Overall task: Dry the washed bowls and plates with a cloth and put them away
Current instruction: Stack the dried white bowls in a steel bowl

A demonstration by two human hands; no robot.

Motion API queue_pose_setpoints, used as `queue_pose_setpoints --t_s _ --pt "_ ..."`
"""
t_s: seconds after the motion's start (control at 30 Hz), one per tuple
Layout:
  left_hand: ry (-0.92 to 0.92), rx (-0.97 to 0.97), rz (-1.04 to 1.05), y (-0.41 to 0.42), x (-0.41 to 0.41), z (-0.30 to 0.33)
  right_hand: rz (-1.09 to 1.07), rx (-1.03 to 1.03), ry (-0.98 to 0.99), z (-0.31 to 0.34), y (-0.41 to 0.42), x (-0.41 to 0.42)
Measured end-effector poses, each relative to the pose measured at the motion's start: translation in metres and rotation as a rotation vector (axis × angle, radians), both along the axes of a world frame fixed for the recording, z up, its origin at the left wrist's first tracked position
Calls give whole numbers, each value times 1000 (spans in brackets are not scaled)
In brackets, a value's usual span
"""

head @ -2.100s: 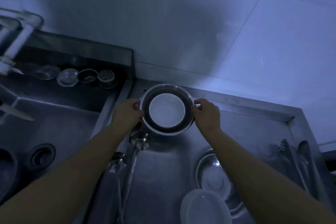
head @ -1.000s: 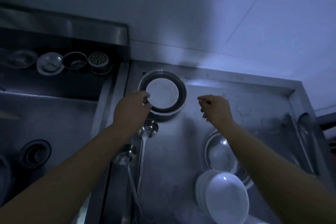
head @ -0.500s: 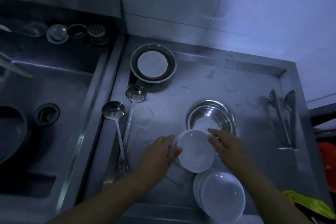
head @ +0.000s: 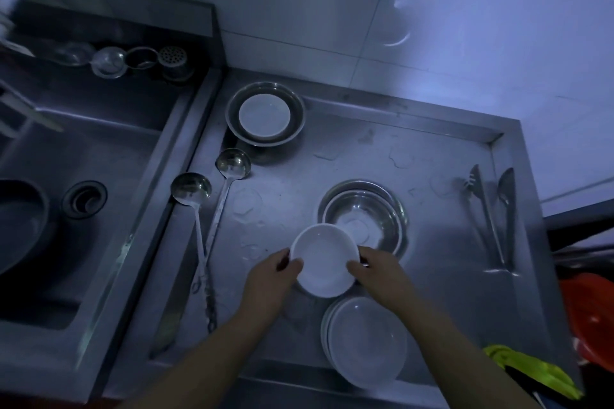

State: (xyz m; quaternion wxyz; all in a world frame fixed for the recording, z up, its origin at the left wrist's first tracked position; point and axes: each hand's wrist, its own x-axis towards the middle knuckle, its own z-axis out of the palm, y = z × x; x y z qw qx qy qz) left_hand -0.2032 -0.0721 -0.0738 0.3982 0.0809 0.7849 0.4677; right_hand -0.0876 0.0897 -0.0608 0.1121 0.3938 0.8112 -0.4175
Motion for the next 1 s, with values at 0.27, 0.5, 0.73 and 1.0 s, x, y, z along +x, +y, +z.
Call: queue_pose_setpoints --t_s 0.27,0.5,0.73,1.0 --pt "131 -34 -9 6 -19 7 -19 100 8 6 -5 -28" --pt "196 131 34 19 -105 40 -65 183 130 37 7 -115" --pt "182 213 143 62 -233 60 -126 277 223 56 38 -239" --pt "105 160 98 108 -319 32 -209 245 174 32 69 -315"
